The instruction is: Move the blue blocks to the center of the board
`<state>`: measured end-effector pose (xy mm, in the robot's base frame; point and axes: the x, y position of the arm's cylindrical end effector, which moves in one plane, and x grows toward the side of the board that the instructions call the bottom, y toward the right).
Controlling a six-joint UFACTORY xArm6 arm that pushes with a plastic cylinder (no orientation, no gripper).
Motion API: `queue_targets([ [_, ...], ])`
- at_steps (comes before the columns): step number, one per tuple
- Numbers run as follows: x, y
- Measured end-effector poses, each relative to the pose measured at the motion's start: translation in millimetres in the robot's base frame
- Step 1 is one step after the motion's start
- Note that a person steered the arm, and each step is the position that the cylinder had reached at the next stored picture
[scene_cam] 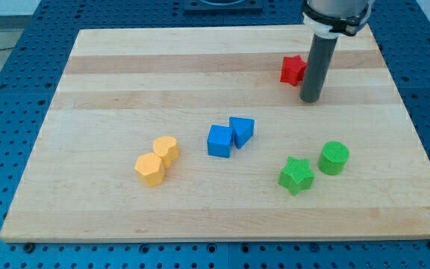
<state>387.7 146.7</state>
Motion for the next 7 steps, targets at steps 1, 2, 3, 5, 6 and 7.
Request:
queue_targets([
  [1, 0, 39],
  [2, -9, 49],
  [3, -20, 35],
  [5, 3, 44],
  [6, 42, 25],
  [7, 78, -15],
])
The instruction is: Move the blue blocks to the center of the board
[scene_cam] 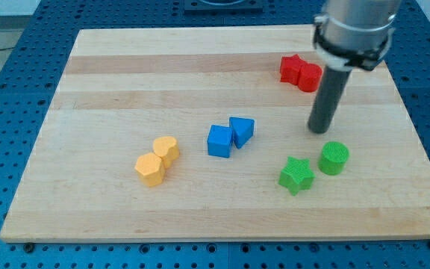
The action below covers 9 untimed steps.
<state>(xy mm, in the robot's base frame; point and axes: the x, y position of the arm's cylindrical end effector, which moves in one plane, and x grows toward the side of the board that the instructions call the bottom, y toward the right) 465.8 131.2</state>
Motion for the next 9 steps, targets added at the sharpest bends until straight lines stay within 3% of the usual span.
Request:
queue_targets([
  [2, 50, -70],
  [4, 66, -146],
  [7, 36, -158],
  [9, 15, -133],
])
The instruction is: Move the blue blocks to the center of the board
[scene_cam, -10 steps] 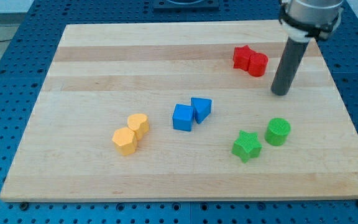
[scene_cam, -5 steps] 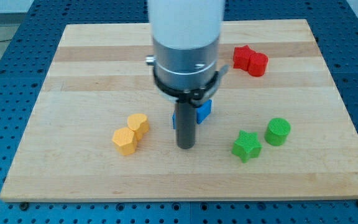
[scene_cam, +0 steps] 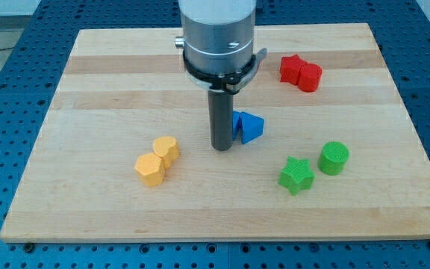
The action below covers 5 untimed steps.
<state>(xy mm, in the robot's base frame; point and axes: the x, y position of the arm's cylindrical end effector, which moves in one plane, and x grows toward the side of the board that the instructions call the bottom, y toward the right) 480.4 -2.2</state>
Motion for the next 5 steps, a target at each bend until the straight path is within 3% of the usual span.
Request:
queue_targets([
  [3, 9, 8],
  [5, 7, 48],
])
